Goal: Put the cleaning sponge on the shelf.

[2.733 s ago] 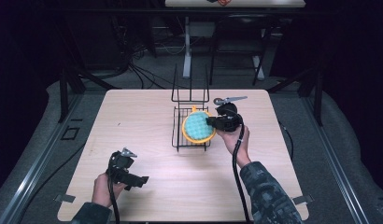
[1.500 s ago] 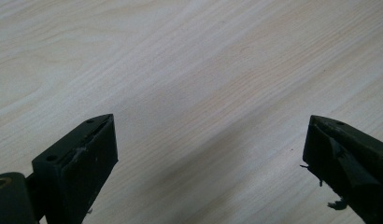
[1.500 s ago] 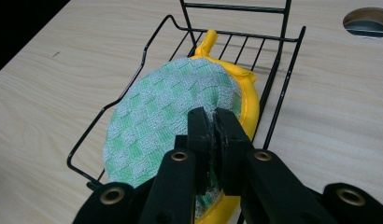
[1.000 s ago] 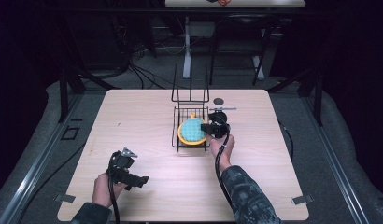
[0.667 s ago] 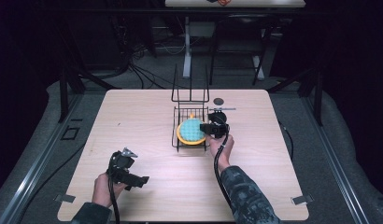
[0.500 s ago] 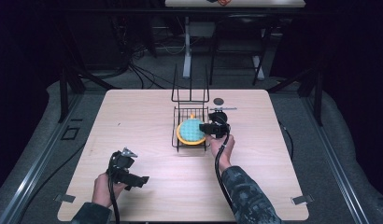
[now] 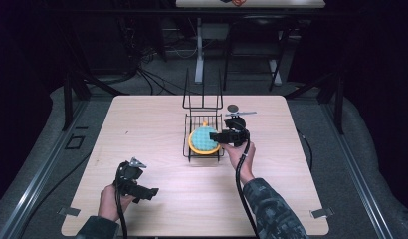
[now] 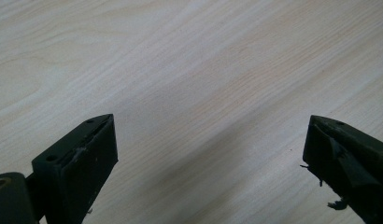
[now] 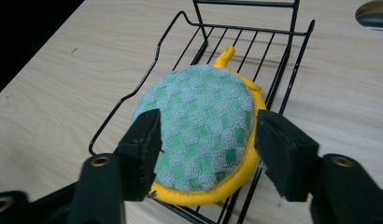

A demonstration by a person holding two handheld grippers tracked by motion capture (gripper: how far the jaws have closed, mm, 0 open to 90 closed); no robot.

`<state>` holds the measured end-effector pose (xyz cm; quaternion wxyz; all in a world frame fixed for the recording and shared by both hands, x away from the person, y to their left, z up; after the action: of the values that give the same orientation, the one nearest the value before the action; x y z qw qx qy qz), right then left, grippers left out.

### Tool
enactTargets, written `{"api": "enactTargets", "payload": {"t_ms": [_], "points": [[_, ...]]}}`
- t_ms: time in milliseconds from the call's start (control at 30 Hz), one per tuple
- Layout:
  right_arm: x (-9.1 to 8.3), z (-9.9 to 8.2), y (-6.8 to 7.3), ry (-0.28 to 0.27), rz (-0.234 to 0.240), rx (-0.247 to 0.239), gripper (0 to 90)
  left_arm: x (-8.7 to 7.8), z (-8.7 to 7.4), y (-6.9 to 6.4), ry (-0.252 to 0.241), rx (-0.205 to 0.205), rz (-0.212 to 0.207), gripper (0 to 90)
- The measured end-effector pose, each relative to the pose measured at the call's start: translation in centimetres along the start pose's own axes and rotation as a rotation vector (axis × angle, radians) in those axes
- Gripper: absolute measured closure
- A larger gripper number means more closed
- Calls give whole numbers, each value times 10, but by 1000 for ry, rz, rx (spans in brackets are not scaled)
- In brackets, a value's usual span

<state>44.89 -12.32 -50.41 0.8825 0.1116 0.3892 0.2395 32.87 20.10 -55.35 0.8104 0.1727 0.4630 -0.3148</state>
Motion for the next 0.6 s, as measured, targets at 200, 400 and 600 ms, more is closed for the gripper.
{"api": "enactTargets", "payload": {"t_ms": [200, 400, 600], "points": [[-17, 1, 0, 11, -9, -67, 206, 0, 0, -1, 1, 3, 3, 31], [-36, 1, 0, 24, -36, -149, 137, 0, 0, 0, 1, 3, 2, 31], [-56, -4, -2, 51, -52, -217, 54, 0, 0, -1, 1, 3, 4, 31]]}}
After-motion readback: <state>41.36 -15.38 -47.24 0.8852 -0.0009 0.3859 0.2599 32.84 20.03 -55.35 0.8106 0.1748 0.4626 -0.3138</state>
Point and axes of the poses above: each handheld gripper's, and its own axes: x roughly forward along the jaws, z roughly out of its top, y roughly to its left, the point moved 2 cm from there along x, roughly forward along the jaws, and after that the axes turned 7 degrees about x, right-handed, at the moved point
